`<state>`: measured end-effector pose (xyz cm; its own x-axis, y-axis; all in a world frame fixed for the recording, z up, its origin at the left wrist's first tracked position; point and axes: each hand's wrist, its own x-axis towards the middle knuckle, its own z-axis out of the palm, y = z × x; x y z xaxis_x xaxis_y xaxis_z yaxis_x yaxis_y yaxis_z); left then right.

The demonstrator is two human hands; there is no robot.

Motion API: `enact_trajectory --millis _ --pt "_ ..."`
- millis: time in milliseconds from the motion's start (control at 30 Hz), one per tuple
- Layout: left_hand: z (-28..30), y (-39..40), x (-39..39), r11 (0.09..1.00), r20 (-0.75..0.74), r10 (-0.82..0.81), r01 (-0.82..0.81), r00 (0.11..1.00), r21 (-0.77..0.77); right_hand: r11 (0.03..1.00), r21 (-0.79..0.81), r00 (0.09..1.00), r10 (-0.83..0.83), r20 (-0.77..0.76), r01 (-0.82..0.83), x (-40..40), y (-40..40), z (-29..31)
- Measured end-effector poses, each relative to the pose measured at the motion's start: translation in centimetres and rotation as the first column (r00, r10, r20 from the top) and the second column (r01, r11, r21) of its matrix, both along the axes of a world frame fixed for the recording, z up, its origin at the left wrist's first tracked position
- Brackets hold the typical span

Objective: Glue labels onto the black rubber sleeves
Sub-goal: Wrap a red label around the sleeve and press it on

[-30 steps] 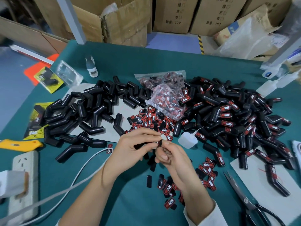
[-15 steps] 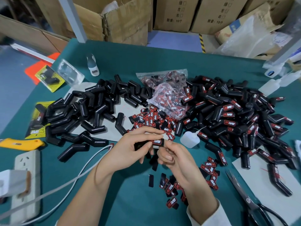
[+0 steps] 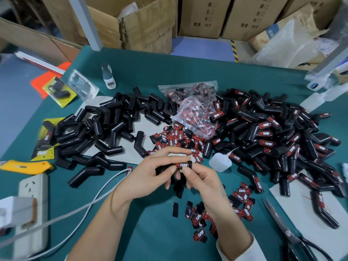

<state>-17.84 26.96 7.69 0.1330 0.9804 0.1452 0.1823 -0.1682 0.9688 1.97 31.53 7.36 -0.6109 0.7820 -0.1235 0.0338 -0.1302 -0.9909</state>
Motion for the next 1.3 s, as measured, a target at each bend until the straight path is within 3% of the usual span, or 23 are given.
enact_trajectory --millis 167,300,533,933,1100,1300 --pt "-0.2 -0.1 0.4 0.995 0.097 0.092 -0.089 0.991 -0.038 1.000 0.011 0.999 -0.013 0.040 0.012 0.4 0.4 0.5" --pt "-0.5 -0.3 1.4 0.979 0.002 0.198 -0.198 0.980 0.050 0.995 -0.048 0.996 -0.083 -0.022 0.081 -0.2 0.0 0.2" --pt "-0.9 -0.4 2.0 0.966 -0.037 0.238 -0.233 0.971 0.108 0.982 -0.101 0.985 -0.166 -0.035 0.162 -0.6 -0.3 0.1" --pt "-0.5 -0.1 2.6 0.946 0.142 0.312 -0.322 0.939 0.049 0.995 0.028 0.993 -0.102 0.051 0.101 -0.7 -0.4 0.7" --pt "-0.6 -0.1 2.3 0.962 0.222 0.267 -0.273 0.938 -0.004 0.990 0.095 0.992 -0.114 0.058 0.109 -1.1 -0.6 1.0" --pt "-1.0 -0.1 2.8 0.966 0.175 0.234 -0.250 0.956 0.074 0.980 0.144 0.989 -0.144 0.022 0.139 -0.7 -0.5 1.2"
